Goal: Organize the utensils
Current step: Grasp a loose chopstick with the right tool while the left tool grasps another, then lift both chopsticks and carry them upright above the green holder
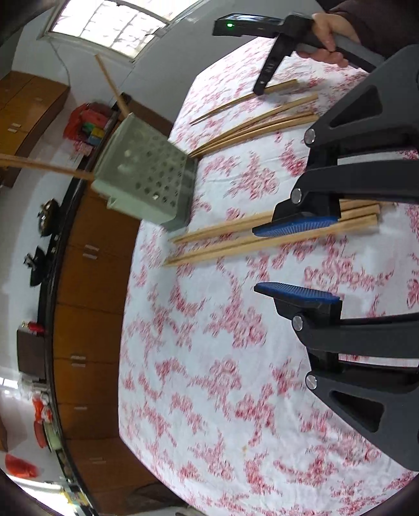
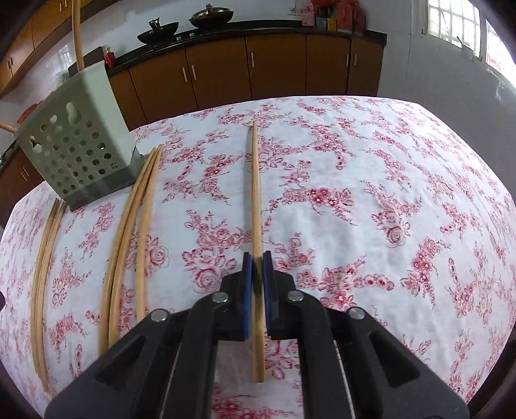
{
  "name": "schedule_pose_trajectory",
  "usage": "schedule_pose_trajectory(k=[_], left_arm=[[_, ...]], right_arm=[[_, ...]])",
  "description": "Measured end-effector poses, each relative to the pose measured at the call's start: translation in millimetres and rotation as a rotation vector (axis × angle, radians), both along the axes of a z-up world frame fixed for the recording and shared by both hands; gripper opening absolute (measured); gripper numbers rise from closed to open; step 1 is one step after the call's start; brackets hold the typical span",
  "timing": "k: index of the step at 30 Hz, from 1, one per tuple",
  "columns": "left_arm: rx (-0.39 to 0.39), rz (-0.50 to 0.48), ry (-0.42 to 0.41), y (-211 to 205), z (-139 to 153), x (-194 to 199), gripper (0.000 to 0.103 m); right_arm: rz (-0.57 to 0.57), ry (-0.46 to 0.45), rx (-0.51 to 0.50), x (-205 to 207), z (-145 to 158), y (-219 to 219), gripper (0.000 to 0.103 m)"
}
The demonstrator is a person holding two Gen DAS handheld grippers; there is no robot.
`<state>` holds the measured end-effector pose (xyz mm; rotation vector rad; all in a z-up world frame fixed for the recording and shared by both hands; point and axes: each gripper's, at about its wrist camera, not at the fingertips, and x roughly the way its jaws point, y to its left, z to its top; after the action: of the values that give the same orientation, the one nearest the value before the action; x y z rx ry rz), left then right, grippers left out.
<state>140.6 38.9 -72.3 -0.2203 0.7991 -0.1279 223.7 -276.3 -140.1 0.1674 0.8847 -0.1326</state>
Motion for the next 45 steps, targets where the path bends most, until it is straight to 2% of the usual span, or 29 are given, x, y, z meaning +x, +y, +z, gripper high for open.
schedule_pose_trajectory(k=[5, 10, 17, 20, 24, 29, 33, 37, 45], left_arm=[[0.041, -0.040, 0.046, -16, -10, 6, 0.028], [0.090, -0.051, 0.097, -23, -23, 10, 0.018], [0.111, -0.041, 0.104, -24, -25, 14, 0.017], [0.135, -0.024, 0.104, -26, -27, 19, 0.008], [0.137, 0.025, 0.111, -14, -27, 33, 0.007], [0.125, 0.133, 0.118, 27, -27, 56, 0.007], [0.097, 0.130, 0.110, 43, -30, 62, 0.007], [0.101, 0.131, 0.096, 44, -32, 58, 0.008], [0.058, 0.136, 0.093, 46, -33, 59, 0.008]], right_arm=[[0.009, -0.008, -0.022, 0, 0, 1, 0.008], [0.012, -0.011, -0.019, -6, 0, 1, 0.008], [0.014, -0.015, -0.032, -3, -1, 5, 0.008], [0.031, -0.019, -0.036, -4, -2, 9, 0.011], [0.070, -0.024, -0.057, -1, -2, 16, 0.009], [0.065, -0.031, -0.032, 11, -1, 5, 0.008], [0.047, -0.034, -0.008, 18, -3, -4, 0.008], [0.048, -0.033, -0.006, 18, -3, -5, 0.008], [0.047, -0.034, -0.002, 18, -3, -5, 0.008]])
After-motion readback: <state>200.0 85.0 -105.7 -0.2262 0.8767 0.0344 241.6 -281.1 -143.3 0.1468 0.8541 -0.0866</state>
